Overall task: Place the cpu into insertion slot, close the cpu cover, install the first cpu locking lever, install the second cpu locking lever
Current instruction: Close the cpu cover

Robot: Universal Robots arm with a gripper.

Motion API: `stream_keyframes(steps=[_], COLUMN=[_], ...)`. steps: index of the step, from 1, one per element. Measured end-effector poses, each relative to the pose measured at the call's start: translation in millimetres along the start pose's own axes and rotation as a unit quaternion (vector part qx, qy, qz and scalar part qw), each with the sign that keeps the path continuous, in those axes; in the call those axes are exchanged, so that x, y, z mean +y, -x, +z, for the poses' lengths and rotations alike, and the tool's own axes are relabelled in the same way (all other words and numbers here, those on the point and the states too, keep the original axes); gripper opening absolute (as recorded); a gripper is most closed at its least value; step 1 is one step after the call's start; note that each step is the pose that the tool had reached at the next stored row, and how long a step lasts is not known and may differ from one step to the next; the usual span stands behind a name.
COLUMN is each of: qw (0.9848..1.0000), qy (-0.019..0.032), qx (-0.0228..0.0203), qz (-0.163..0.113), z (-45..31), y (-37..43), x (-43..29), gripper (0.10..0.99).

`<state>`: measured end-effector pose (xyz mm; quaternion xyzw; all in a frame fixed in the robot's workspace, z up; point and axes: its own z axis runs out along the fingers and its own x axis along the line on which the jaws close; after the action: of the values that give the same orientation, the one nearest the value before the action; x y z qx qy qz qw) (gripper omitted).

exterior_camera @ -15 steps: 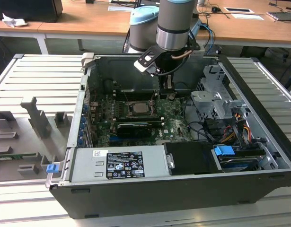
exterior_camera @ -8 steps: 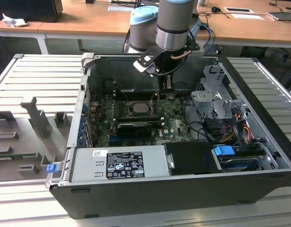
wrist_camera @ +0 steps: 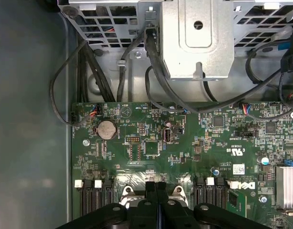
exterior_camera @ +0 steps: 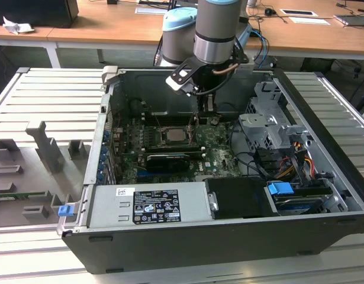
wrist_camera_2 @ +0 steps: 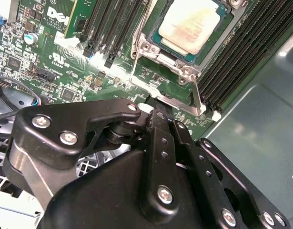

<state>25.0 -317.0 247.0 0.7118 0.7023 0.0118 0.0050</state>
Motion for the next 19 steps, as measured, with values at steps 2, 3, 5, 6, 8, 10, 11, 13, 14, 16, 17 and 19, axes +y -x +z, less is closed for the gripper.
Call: stream_keyframes(steps=[2,3,5,6,8,10,11,13,14,16,17,19], qw=[1.0000,1.0000,1.0000,1.0000,1.0000,1.0000,1.0000,1.0000,1.0000,1.0000,1.0000,1.0000], qy=[0.0000,0.0000,0.0000,0.0000,0.0000,0.0000,0.0000,0.0000,0.0000,0.0000,0.0000,0.0000], qx=[0.0000,0.0000,0.0000,0.0000,0.0000,0.0000,0.0000,0.0001,0.0000,0.0000,-0.0001,0.0000], qz=[0.000,0.000,0.000,0.000,0.000,0.000,0.000,0.000,0.000,0.000,0.000,0.000], z=[0.1,0.3,0.6,0.7,0.8,0.9,0.9,1.0,1.1,1.1,1.2,1.3], y=[0.0,0.0,0.0,0.0,0.0,0.0,0.0,0.1,0.1,0.1,0.1,0.1], x=[-0.3,-0.8,-1.6,-1.7,-2.0,-2.3,-2.8,-4.5,-5.3,-6.1,-6.3,-7.0], gripper=[0.106,0.106,0.106,0.106,0.106,0.106,0.106,0.106,0.106,0.106,0.106,0.106])
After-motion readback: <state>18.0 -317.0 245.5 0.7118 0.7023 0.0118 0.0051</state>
